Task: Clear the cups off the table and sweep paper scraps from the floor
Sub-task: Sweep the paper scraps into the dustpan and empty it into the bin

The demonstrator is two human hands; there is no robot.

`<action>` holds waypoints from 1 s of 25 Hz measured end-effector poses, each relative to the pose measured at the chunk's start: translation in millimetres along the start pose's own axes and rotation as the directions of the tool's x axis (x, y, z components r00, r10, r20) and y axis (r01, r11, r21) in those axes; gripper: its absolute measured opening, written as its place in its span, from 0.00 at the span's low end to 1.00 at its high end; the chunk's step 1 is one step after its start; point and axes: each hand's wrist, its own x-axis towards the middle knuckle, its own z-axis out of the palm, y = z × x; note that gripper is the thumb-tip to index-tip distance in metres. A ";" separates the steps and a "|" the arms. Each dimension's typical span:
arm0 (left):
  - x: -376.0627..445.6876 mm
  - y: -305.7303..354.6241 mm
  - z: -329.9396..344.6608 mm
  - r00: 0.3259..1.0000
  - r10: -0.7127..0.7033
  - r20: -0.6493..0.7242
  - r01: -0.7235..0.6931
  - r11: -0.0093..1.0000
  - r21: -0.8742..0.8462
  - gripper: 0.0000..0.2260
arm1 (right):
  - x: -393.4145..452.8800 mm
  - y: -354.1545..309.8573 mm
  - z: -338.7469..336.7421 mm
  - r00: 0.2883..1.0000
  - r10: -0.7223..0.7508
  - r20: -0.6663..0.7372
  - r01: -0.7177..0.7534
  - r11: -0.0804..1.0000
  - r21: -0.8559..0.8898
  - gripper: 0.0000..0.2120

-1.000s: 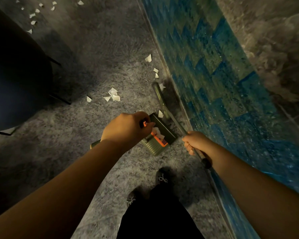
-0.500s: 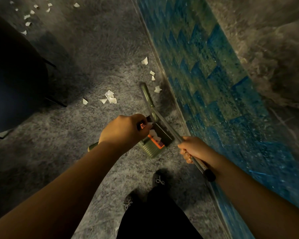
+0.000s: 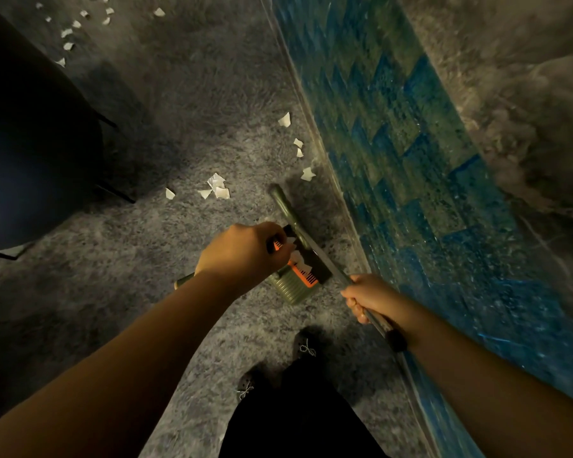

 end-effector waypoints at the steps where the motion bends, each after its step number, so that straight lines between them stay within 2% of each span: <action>1: -0.7 0.1 -1.3 0.999 -0.004 0.044 0.005 1.000 -0.017 0.14 | -6.4 4.9 0.3 1.000 -0.018 0.005 0.018 1.000 0.012 0.07; 5: -4.5 -1.7 -9.2 0.956 -0.082 0.281 0.125 0.982 -0.139 0.17 | -31.2 6.7 3.7 0.999 -0.040 0.018 0.038 0.994 0.099 0.08; 8: -14.4 -9.9 -10.9 0.903 -0.175 0.393 0.293 0.919 -0.263 0.16 | -44.0 5.5 5.6 0.998 -0.052 0.021 0.050 0.994 0.100 0.07; 10: -25.3 -16.0 -11.8 0.876 -0.199 0.439 0.355 0.883 -0.307 0.14 | -50.0 5.9 6.4 0.998 -0.057 0.015 0.055 0.992 0.110 0.07; 12: -39.1 -22.0 -12.1 0.894 -0.191 0.405 0.333 0.889 -0.314 0.11 | -54.6 5.9 7.8 0.998 -0.063 0.007 0.062 0.992 0.108 0.08; 17: -87.0 -44.3 -21.3 0.967 -0.195 0.167 0.248 0.873 -0.419 0.03 | -67.7 5.1 31.7 0.998 -0.056 0.018 0.055 0.996 0.069 0.07; 21: -127.8 -77.5 -56.5 0.966 -0.251 0.063 0.249 0.843 -0.477 0.05 | -78.4 -0.2 70.4 0.997 -0.065 0.039 0.063 0.996 0.058 0.09; 25: -166.8 -108.3 -75.6 0.956 -0.293 0.025 0.278 0.872 -0.402 0.03 | -90.9 -8.3 123.2 0.994 -0.102 0.030 0.103 0.994 -0.030 0.06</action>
